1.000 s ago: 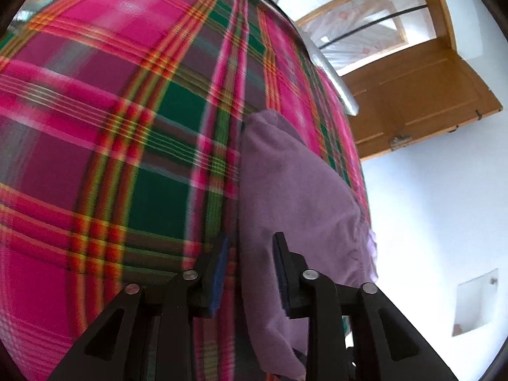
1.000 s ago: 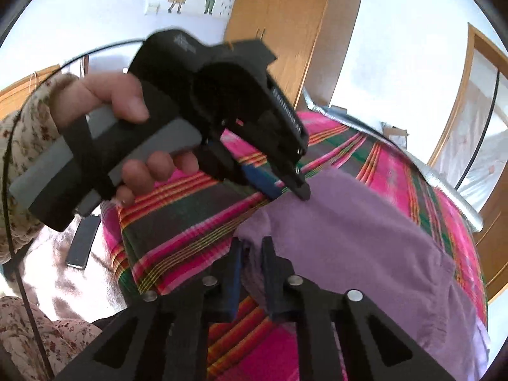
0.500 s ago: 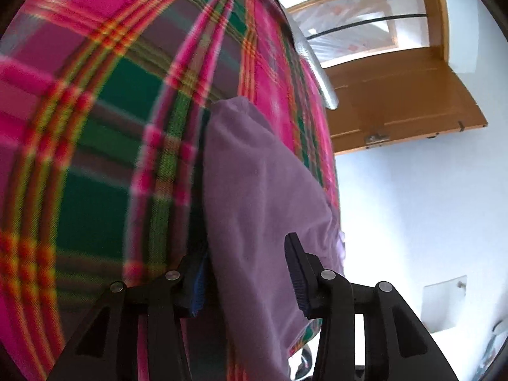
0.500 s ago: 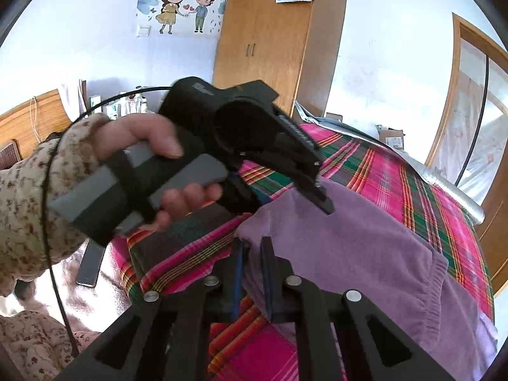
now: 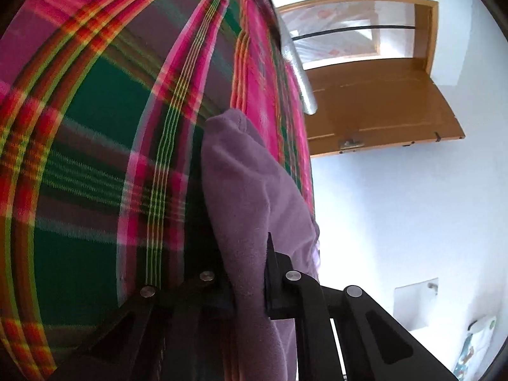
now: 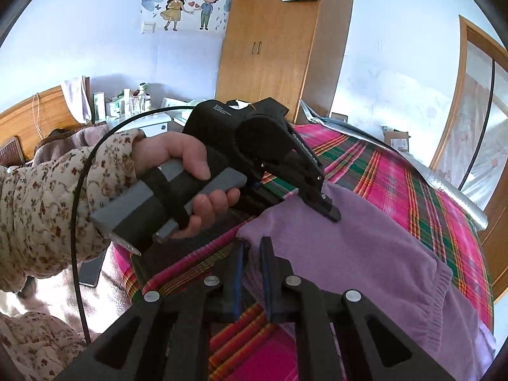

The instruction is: Fold clothes

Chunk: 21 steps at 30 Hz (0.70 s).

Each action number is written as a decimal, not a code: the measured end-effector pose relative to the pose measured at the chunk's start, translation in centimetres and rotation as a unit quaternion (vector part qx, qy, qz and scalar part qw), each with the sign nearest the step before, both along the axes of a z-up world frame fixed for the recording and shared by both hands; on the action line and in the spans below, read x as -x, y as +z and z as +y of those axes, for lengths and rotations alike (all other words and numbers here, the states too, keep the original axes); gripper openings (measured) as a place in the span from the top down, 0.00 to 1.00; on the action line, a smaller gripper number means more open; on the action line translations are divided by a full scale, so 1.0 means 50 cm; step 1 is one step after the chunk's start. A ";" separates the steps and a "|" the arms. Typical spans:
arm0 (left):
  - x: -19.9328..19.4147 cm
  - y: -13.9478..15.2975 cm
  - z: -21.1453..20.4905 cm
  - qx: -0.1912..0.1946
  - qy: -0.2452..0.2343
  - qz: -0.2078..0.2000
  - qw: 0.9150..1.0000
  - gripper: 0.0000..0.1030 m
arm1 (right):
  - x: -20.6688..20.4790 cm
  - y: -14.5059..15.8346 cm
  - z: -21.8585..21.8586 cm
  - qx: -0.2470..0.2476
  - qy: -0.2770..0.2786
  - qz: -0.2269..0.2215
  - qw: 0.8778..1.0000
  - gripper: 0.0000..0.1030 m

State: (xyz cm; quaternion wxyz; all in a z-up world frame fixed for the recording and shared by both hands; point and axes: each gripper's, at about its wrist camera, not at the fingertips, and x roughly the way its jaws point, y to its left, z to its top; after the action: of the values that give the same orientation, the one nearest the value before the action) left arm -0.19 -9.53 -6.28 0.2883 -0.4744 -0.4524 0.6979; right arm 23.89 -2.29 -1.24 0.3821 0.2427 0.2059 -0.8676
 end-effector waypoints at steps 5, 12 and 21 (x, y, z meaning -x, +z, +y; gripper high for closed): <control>0.007 0.015 -0.008 -0.002 0.004 0.023 1.000 0.90 | 0.005 0.008 -0.012 0.000 0.001 -0.002 1.000 0.90; 0.010 0.023 -0.045 0.003 0.016 0.028 0.999 0.90 | 0.021 0.012 -0.046 0.001 0.015 -0.007 1.000 0.90; -0.013 0.038 -0.129 0.028 0.048 0.043 0.998 0.90 | 0.018 0.019 -0.113 0.006 0.068 -0.010 0.998 0.91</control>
State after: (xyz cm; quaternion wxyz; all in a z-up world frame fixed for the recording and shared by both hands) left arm 0.47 -15.99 -4.39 0.2605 -0.4295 -0.4420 0.7432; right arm 23.01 -7.94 -0.27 0.4434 0.2349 0.2127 -0.8384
